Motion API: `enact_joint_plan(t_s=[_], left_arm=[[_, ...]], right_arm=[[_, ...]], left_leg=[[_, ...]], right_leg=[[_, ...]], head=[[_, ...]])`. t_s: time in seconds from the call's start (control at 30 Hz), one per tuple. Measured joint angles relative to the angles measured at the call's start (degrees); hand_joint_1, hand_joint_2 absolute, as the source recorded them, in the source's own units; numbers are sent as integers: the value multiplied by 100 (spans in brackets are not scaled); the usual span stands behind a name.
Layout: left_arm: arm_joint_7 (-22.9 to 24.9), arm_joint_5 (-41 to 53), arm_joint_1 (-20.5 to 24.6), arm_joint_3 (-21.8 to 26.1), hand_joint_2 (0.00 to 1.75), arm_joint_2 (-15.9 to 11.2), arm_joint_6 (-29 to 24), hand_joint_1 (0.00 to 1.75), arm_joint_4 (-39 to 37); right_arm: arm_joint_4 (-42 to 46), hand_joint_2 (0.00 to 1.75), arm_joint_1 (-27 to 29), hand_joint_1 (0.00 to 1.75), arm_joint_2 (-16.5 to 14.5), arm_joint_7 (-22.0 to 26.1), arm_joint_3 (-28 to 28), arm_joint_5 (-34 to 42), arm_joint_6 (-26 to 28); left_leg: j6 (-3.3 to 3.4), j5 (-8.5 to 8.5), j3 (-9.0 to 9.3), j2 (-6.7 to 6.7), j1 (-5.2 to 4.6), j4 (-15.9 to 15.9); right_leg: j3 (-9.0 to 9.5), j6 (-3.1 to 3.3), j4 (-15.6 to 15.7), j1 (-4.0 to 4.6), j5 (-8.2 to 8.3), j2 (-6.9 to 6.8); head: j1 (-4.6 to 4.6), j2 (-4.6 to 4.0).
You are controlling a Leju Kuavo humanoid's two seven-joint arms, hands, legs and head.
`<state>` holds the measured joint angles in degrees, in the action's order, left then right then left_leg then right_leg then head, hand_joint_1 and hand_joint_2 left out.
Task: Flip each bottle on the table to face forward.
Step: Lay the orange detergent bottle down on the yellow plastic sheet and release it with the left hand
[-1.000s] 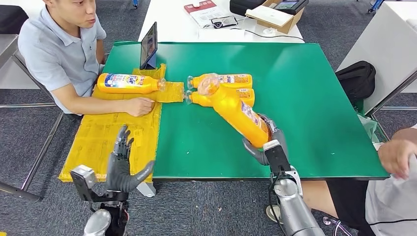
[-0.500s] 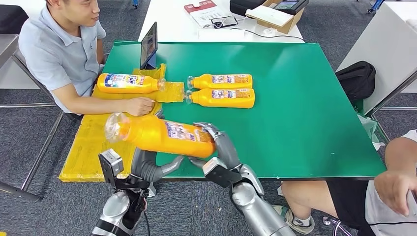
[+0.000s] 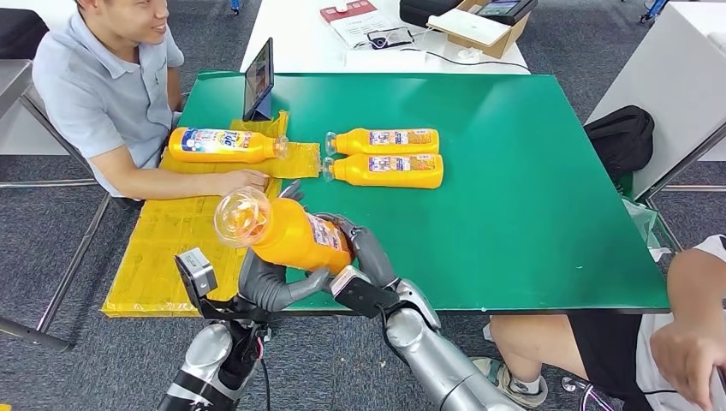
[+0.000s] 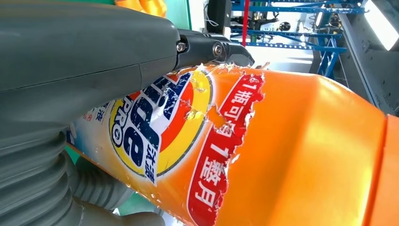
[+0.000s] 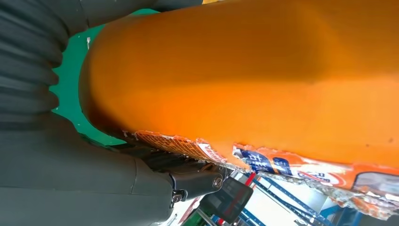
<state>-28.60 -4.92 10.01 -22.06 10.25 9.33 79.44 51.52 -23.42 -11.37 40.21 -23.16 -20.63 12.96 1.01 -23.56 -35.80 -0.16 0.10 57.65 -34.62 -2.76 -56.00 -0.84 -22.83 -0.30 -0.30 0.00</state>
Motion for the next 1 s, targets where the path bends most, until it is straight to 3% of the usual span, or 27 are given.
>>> enact_joint_plan(t_s=[0.33, 0.4, 0.47, 0.53, 0.7, 0.77, 0.9, 1.0], left_arm=[[-19, -35, 33, -44, 175, -66, 19, 3, -14], [3, 14, 46, -49, 175, -78, -40, 45, -22], [95, 157, 74, -61, 175, -82, -245, 129, -43], [206, 435, 102, -87, 175, -87, -579, 175, -59], [339, 631, 137, -124, 175, -102, -835, 175, -119], [382, 455, 176, -124, 175, -114, -750, 175, -157], [521, -7, 264, -122, 175, -139, -426, 175, -233], [603, -207, 318, -121, 175, -149, -280, 175, -302]], right_arm=[[-361, 175, -206, 175, -62, 16, -38, 42, 84], [-497, 175, -281, 175, -75, 11, -76, -106, 167], [-626, 175, -322, 175, -89, -43, -131, -282, 333], [-742, 175, -344, 175, -105, -145, -180, -436, 526], [-882, 175, -427, 172, -138, -291, -247, -619, 671], [-932, 175, -474, 171, -161, -321, -289, -644, 674], [-1050, 175, -501, 154, -232, -311, -346, -585, 668], [-1147, 175, -513, 154, -277, -294, -349, -518, 661]], left_leg=[[0, 0, 0, 0, 0, 0], [0, 0, 0, 0, 0, 0], [0, 0, 0, -1, 0, 0], [0, 0, 0, -1, 0, 0], [0, 0, -1, -1, 0, 0], [0, 0, -1, -1, 0, 0], [0, 0, -1, -1, 0, 0], [0, 0, -2, -1, 0, 0]], right_leg=[[0, 0, 0, -1, 0, 0], [0, 0, 0, 0, 0, 0], [1, 0, 0, 0, 0, -1], [1, 0, -1, 0, 0, -1], [0, 0, -1, 0, 0, -1], [-1, 0, -1, 0, 0, -1], [-1, 0, -1, 0, 0, -1], [0, 0, -1, 0, 0, -1]], head=[[1, -1], [0, 0], [0, 0], [0, 0], [1, 0], [1, 0], [0, -1], [-1, 0]])
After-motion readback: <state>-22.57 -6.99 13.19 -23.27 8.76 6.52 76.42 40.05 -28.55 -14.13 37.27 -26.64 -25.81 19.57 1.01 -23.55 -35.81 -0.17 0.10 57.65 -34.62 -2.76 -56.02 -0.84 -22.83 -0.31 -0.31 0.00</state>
